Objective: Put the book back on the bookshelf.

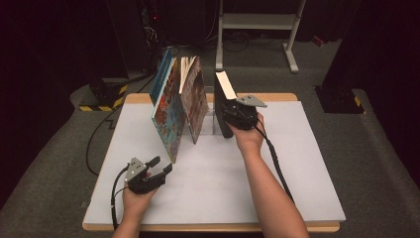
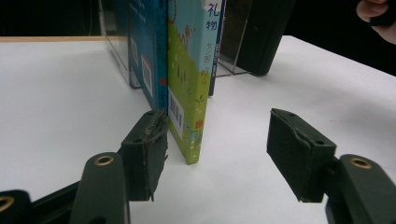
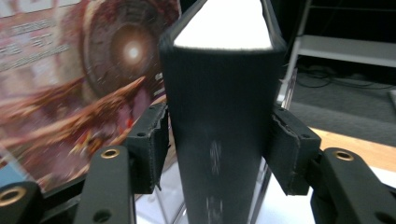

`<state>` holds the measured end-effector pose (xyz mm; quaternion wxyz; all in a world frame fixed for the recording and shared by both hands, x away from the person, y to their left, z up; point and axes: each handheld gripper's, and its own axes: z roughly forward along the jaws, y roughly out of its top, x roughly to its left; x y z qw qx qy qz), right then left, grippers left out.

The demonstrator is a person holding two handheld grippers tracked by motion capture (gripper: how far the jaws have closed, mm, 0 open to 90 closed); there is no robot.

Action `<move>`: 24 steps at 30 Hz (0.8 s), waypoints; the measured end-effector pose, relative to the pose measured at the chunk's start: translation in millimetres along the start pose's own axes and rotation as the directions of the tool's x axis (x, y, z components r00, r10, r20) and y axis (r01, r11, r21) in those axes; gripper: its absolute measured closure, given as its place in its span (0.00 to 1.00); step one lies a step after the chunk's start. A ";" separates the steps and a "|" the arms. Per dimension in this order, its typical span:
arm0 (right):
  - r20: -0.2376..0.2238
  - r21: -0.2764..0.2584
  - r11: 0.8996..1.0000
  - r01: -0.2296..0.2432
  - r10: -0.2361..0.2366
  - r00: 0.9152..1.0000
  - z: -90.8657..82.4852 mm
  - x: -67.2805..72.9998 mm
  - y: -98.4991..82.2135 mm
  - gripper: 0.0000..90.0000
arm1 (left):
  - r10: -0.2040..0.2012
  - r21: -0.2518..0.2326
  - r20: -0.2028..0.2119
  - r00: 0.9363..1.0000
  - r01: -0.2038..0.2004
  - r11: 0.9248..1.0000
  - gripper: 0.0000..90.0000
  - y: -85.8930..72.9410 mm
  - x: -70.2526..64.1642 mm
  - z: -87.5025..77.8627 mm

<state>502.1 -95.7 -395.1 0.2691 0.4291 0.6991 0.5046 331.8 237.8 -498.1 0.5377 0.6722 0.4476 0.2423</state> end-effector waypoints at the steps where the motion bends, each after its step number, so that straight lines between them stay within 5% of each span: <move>1: -0.018 -0.002 1.000 -0.007 0.007 1.000 -2.5 -2.6 -1.2 0.50 | 0.000 0.001 0.001 1.000 0.000 1.000 0.43 -0.1 -0.1 0.2; 13: -0.055 0.011 1.000 -0.003 0.004 0.998 -5.6 -9.3 -3.6 0.55 | -0.001 -0.001 0.001 1.000 0.001 1.000 0.42 0.1 -0.2 0.9; 24: -0.004 0.020 1.000 -0.014 0.014 1.000 0.4 4.2 0.5 0.56 | -0.003 -0.006 0.000 1.000 0.003 1.000 0.42 1.0 0.9 -0.6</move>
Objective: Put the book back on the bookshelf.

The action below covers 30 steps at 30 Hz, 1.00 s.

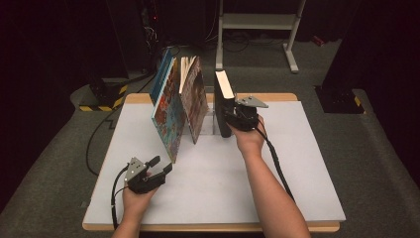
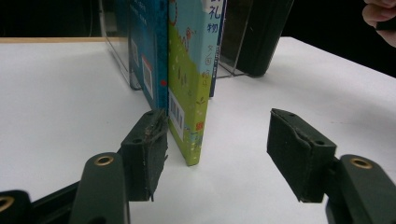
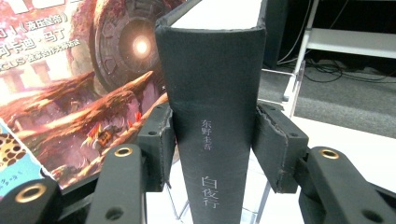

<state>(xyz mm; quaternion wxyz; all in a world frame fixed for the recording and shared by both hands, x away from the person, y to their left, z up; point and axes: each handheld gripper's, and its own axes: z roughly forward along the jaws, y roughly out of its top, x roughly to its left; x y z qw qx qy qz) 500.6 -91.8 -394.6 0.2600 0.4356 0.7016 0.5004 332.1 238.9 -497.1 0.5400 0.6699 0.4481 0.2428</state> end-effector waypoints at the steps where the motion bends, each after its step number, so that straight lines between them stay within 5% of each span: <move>1: 0.002 -0.001 1.000 0.000 0.000 1.000 1.1 0.8 0.5 0.56 | 0.000 0.000 0.000 1.000 0.000 1.000 0.42 0.0 0.0 0.0; 30: 0.039 -0.021 0.999 -0.041 0.042 0.998 16.1 26.0 5.2 0.53 | -0.005 -0.003 0.002 1.000 0.005 1.000 0.42 0.3 0.7 -0.4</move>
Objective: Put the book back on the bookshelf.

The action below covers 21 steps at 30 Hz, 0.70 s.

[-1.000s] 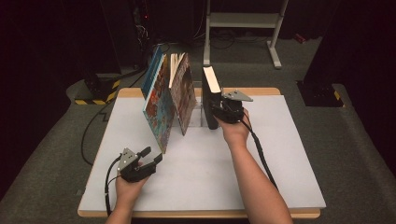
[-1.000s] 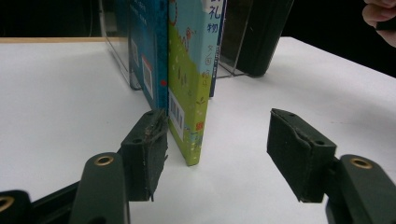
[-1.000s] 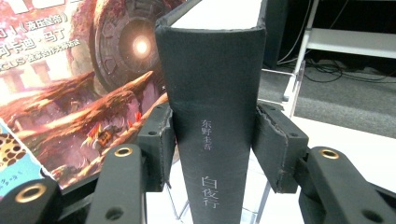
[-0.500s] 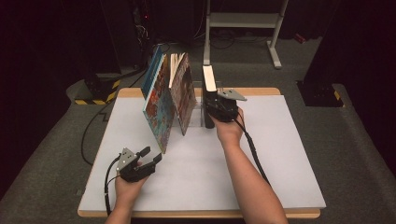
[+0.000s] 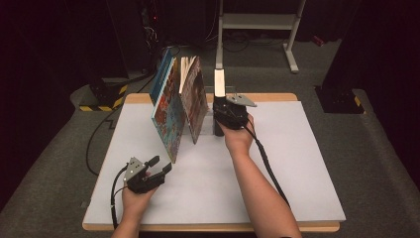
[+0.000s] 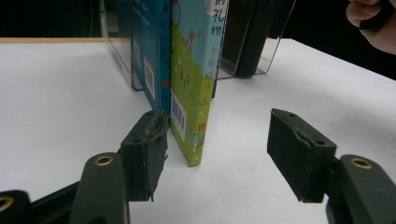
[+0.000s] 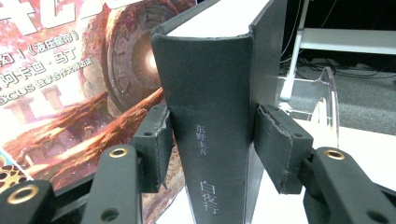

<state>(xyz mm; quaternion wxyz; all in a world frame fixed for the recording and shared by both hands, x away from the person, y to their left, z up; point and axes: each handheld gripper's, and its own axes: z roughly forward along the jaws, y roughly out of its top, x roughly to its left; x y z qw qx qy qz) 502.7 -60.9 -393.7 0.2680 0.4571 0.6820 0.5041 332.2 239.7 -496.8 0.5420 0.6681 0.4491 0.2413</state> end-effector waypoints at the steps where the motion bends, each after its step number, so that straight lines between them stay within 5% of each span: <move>1: 0.001 0.000 1.000 -0.002 0.002 1.000 0.2 0.3 0.2 0.53 | -0.001 -0.001 0.000 1.000 0.001 1.000 0.42 0.0 -0.1 -0.1; 15: -0.010 -0.011 1.000 -0.010 0.010 1.000 -0.3 -2.3 -3.0 0.50 | -0.006 0.009 0.004 1.000 0.006 1.000 0.41 -0.3 0.2 0.3; 21: -0.039 -0.001 1.000 0.006 -0.006 0.999 -4.6 -5.4 -2.5 0.36 | -0.005 0.017 0.008 1.000 0.005 1.000 0.40 -0.3 -0.4 0.4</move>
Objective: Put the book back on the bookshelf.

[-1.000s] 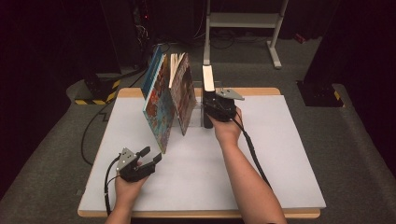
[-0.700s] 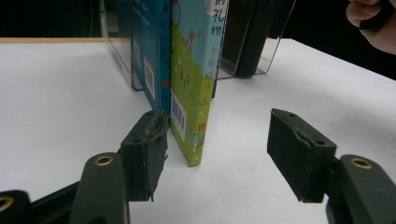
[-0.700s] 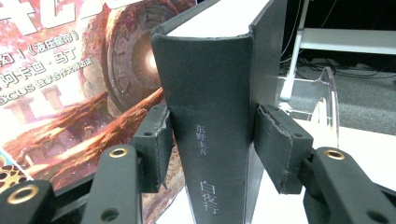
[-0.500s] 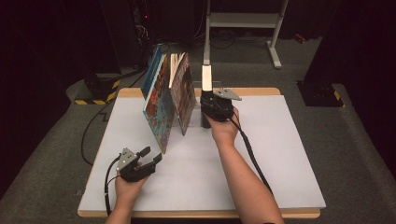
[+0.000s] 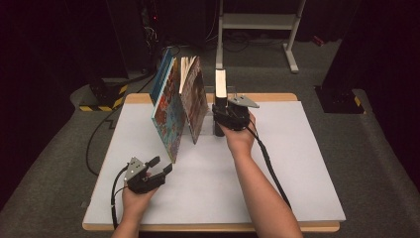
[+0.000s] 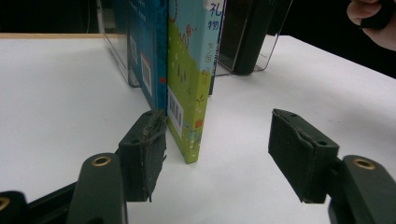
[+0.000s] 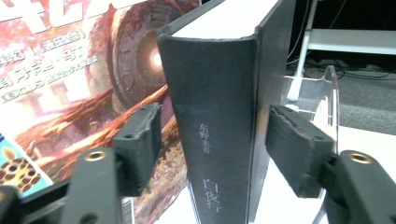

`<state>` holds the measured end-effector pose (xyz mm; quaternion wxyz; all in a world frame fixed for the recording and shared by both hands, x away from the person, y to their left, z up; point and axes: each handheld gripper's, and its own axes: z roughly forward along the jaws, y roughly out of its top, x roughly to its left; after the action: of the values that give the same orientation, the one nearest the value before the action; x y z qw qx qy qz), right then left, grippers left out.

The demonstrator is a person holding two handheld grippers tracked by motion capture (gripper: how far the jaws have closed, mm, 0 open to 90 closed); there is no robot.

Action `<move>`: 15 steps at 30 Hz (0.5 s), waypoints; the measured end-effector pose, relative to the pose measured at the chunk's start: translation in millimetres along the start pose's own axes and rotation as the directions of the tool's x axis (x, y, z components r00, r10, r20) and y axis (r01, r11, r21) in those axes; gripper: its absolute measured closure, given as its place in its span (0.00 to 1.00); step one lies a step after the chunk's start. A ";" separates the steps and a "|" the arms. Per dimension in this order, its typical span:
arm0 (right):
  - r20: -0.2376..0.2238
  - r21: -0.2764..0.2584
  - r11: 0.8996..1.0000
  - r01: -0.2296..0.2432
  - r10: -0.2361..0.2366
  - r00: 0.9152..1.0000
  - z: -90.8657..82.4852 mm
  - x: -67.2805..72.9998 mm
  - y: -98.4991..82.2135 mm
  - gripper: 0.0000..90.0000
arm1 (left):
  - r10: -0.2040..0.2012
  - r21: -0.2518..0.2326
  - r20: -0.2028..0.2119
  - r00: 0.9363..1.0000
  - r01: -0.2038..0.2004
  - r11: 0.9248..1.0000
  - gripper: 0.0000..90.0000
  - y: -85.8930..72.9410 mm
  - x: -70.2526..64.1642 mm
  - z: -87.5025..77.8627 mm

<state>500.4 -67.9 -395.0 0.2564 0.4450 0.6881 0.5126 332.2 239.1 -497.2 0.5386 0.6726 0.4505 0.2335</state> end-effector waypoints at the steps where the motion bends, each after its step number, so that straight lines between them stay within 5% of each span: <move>1: -0.003 0.005 1.000 0.006 -0.006 1.000 -1.2 0.0 0.3 0.35 | -0.001 0.002 0.002 1.000 0.001 1.000 0.40 -0.1 -0.1 0.1; 15: -0.008 0.022 0.999 0.043 -0.043 0.999 -48.3 -21.9 -18.9 0.23 | 0.028 0.002 -0.031 0.999 -0.028 1.000 0.38 2.9 -1.4 -3.4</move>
<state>465.0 -111.6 -398.3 0.2599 0.4311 0.7041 0.5008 329.9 239.6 -493.1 0.5276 0.6758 0.4494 0.2511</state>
